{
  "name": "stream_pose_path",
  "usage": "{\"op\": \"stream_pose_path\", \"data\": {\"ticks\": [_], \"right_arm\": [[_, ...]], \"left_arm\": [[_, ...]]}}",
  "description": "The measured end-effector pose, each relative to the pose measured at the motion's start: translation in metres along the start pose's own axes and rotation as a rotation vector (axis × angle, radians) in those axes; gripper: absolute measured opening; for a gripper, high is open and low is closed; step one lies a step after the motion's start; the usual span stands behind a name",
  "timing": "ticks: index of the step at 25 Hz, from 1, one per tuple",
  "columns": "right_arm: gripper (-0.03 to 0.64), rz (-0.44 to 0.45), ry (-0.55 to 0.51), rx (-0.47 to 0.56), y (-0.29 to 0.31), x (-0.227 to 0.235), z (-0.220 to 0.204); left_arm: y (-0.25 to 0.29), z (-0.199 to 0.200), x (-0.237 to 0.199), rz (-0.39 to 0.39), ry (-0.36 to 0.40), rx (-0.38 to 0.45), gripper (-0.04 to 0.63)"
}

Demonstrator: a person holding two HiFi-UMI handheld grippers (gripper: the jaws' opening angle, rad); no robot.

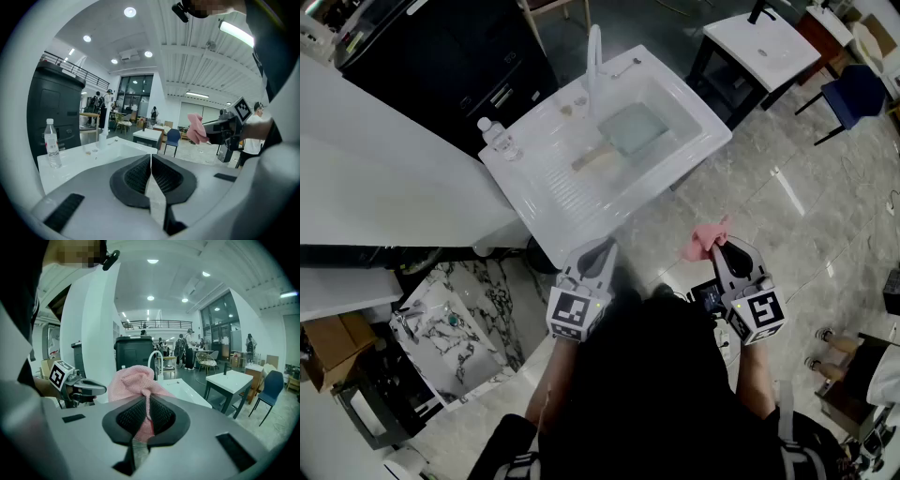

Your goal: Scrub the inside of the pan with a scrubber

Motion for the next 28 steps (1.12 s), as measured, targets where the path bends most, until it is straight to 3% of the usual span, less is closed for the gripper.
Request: {"op": "stream_pose_path", "data": {"ticks": [7, 13, 19, 28], "right_arm": [[0.034, 0.004, 0.000, 0.005, -0.007, -0.001, -0.001], [0.034, 0.040, 0.067, 0.053, -0.001, -0.004, 0.005], [0.035, 0.073, 0.090, 0.054, 0.005, -0.004, 0.012], [0.035, 0.130, 0.119, 0.036, 0.047, 0.044, 0.035]], "left_arm": [[-0.005, 0.003, 0.015, -0.024, 0.015, -0.008, 0.038], [-0.001, 0.007, 0.011, -0.028, 0.025, 0.004, 0.038], [0.016, 0.001, -0.001, -0.044, 0.001, -0.054, 0.038], [0.065, 0.015, -0.018, -0.003, -0.027, -0.117, 0.038]]}}
Point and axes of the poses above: the fingertips, and each gripper's own axes: y forward along the fingers, x to its right, z out of its top, the point moved 9 cm from there along -y, backward along the fingers, and after that the axes turned 12 degrees about y, right-handed, at the moved point
